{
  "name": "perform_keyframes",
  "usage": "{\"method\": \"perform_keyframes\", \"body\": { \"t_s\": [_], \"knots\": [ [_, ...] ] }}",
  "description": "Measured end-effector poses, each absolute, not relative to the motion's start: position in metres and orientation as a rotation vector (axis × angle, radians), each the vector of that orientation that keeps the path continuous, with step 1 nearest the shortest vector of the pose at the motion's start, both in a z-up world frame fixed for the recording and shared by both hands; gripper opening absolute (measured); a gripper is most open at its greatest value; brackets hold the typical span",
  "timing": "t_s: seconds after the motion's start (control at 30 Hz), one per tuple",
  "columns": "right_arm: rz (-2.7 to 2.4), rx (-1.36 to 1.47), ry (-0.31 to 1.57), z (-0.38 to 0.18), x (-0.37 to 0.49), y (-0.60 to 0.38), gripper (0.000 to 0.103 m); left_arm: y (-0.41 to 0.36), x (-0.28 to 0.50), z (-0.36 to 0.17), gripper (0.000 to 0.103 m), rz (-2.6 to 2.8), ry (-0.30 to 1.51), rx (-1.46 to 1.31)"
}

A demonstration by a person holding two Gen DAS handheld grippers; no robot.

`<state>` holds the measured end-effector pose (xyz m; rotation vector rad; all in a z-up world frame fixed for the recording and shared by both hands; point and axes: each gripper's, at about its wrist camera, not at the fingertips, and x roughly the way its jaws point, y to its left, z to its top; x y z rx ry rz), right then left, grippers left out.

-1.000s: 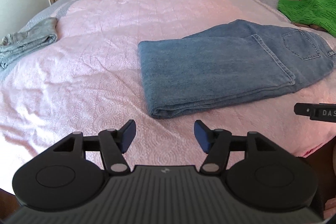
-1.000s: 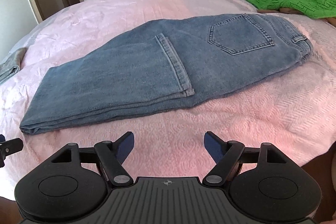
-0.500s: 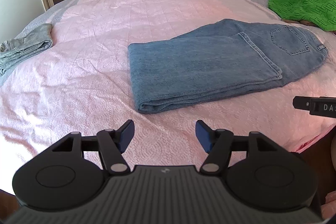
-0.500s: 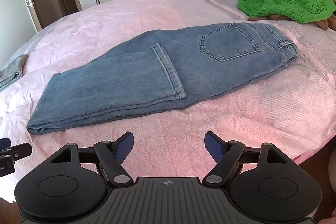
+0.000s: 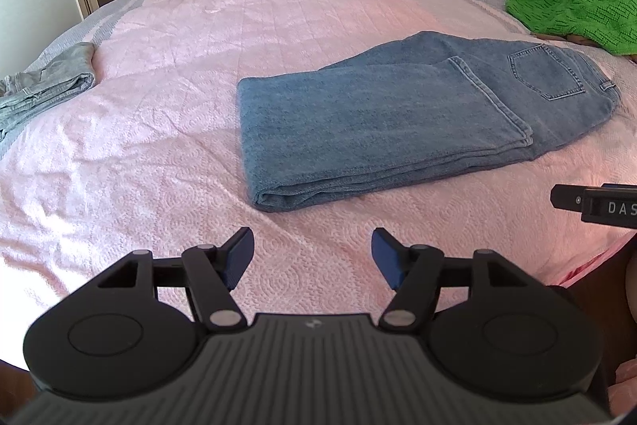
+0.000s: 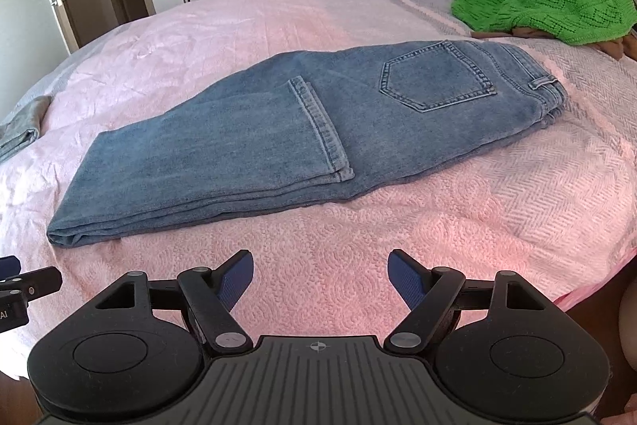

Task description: Fold clothes

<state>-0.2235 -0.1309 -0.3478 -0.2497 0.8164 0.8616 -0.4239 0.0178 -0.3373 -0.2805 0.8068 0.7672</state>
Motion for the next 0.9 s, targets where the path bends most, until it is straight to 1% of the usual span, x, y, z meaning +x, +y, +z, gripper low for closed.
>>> {"method": "perform_keyframes", "body": {
  "t_s": [0.4, 0.57, 0.9],
  "knots": [
    [0.878, -0.250, 0.799, -0.355, -0.219, -0.125, 0.077, 0.029, -0.424, -0.348, 0.062, 0.759, 0.817, -0.323],
    [0.964, -0.273, 0.661, -0.352, -0.226, -0.124, 0.077, 0.039, -0.433, -0.351, 0.062, 0.748, 0.789, -0.374],
    [1.115, -0.586, 0.347, -0.370, -0.269, -0.087, 0.077, 0.062, -0.451, -0.354, 0.060, 0.754, 0.743, -0.433]
  ]
}}
